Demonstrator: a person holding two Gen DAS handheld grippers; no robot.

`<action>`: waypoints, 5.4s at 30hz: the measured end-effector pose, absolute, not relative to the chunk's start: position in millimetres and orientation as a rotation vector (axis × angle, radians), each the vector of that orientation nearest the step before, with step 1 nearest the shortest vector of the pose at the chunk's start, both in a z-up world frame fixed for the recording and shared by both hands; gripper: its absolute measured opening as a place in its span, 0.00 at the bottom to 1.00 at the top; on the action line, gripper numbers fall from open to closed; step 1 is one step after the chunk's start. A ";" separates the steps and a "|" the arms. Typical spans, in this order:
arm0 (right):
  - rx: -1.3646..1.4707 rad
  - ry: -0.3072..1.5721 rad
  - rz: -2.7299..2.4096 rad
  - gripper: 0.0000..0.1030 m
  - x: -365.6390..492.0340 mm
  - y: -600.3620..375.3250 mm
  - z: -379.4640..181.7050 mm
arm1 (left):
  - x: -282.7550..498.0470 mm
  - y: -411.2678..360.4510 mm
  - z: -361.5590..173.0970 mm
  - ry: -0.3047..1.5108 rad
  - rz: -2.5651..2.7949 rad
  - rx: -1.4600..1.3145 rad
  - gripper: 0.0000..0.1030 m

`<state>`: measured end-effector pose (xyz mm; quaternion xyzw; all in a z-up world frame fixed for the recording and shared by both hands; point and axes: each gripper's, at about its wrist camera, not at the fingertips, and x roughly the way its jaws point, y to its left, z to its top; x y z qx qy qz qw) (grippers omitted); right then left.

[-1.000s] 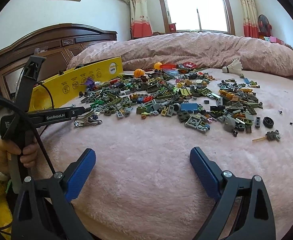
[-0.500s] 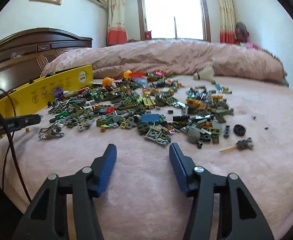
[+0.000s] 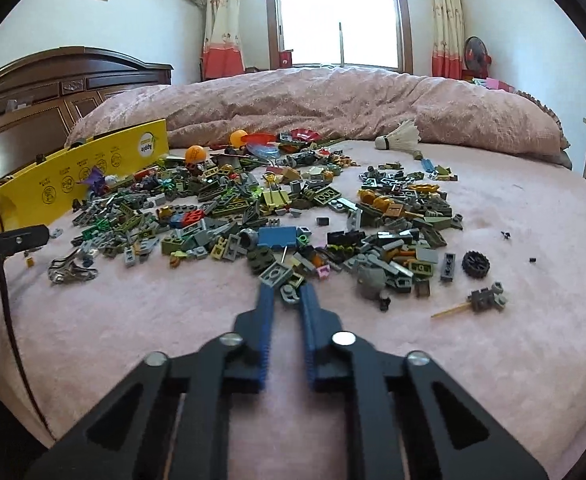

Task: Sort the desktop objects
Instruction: 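Grasp a small dark grey piece with the left tool while the right tool grasps another, then carry both held grey pieces over the yellow box, then open both tools to drop the pieces into the yellow box, then move both open tools back over the brick pile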

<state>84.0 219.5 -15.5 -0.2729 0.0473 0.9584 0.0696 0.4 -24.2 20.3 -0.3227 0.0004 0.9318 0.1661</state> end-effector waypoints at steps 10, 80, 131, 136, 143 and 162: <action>-0.779 0.093 2.910 0.11 100.4 209.0 -12.6 | 6.6 -15.0 25.2 0.037 2.644 -0.905 0.22; -0.745 -0.112 3.487 0.08 39.6 48.0 83.4 | 4.5 -162.3 117.2 -0.142 3.084 -0.807 0.22; -1.066 0.293 3.617 0.46 -73.8 -70.4 106.6 | -114.9 -269.7 121.2 -0.177 3.230 -0.997 0.49; -1.062 0.387 3.591 0.48 -48.5 -38.1 109.5 | -92.7 -248.6 128.7 -0.190 3.196 -0.946 0.51; -1.041 0.381 3.549 0.53 -22.4 -7.3 109.8 | -67.2 -212.8 135.1 -0.192 3.122 -0.909 0.52; -0.979 0.084 3.191 0.67 86.9 147.9 47.2 | 7.8 -96.1 100.9 -0.044 2.877 -0.889 0.54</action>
